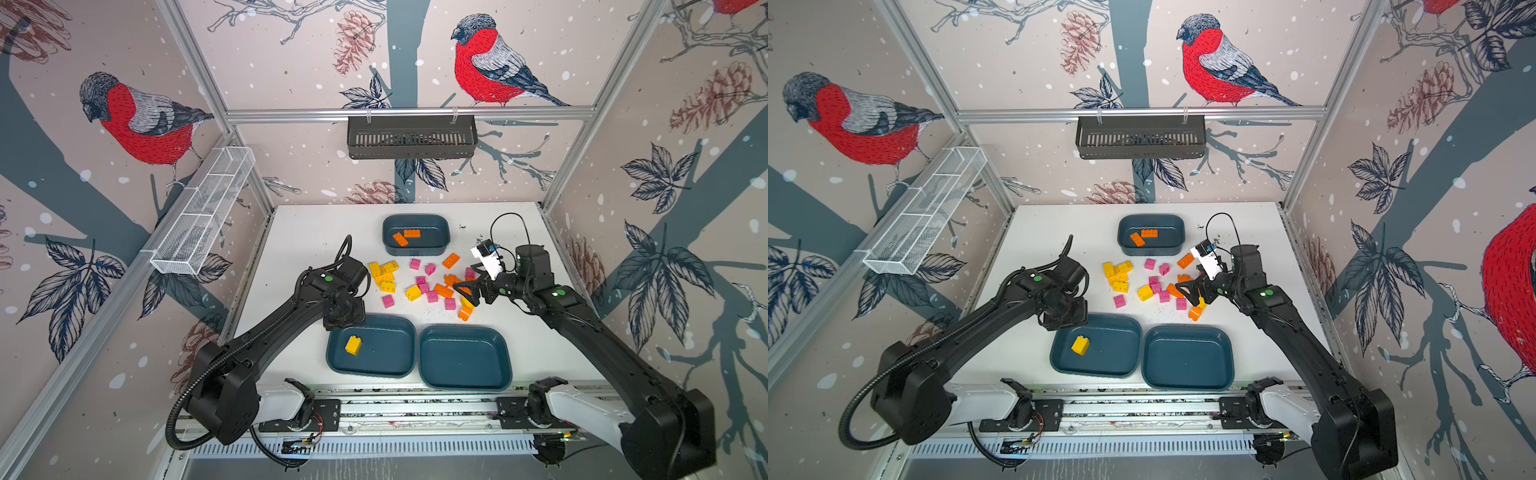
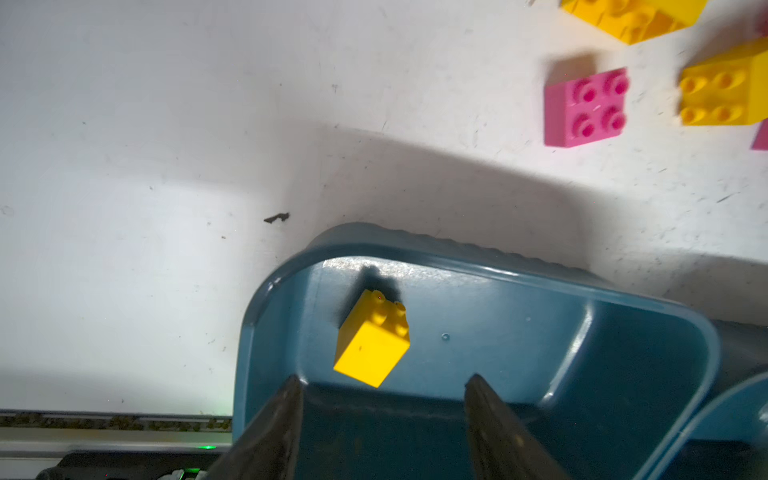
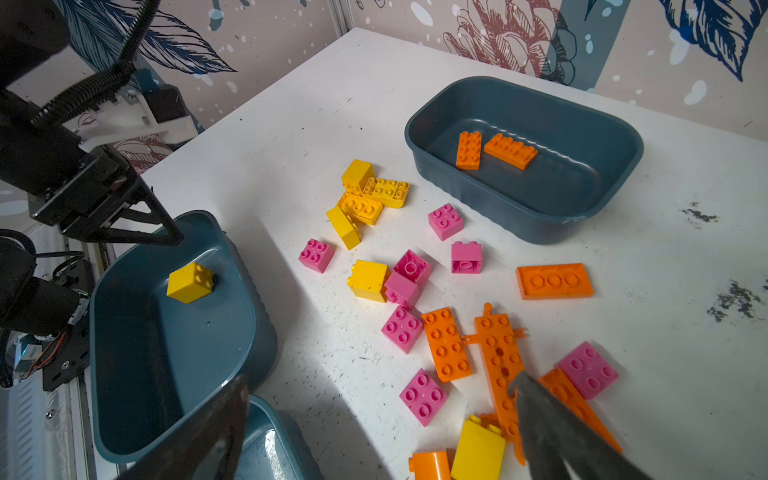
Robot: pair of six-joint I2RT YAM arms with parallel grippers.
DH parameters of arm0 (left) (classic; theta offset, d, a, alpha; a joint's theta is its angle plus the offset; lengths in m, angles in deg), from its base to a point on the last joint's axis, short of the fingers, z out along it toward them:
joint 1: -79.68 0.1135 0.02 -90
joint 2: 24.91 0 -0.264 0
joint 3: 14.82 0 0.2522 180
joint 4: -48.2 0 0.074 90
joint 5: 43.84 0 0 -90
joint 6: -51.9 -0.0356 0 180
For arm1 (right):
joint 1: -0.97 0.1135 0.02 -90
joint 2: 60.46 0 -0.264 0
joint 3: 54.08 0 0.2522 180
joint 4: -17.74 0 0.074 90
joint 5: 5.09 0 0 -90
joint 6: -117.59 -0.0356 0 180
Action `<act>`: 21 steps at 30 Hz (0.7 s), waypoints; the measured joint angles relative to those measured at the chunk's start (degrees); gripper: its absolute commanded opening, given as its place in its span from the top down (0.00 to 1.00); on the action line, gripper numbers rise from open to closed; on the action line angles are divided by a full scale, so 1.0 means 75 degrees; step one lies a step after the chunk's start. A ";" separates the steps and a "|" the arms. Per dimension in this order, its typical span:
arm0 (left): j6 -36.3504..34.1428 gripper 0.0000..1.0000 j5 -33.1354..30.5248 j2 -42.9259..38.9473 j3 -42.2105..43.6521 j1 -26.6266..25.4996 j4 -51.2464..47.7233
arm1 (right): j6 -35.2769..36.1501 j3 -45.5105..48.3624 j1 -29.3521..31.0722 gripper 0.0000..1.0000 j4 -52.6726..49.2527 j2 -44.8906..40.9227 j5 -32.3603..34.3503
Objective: Sort the legos into containers by color
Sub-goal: 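Drop the yellow brick into the nearer teal bin below the left gripper, then lower the left gripper onto another yellow 2x2 brick and close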
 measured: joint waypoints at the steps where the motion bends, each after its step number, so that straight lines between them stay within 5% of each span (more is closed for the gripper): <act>1: 0.0000 0.34 -0.0015 0.0114 -0.0242 0.0000 -0.0003 | 0.0000 -0.0003 0.0000 0.01 0.0000 -0.0006 0.0000; 13: -0.0198 0.33 -0.0306 0.3092 -0.3133 0.0044 0.1125 | -0.0166 -0.0070 0.0035 0.01 0.0111 0.0076 -0.0003; 21: -0.0248 0.35 -0.0691 0.4695 -0.3926 0.0437 0.1909 | -0.0251 0.0035 0.0085 0.01 0.0219 0.0108 -0.0020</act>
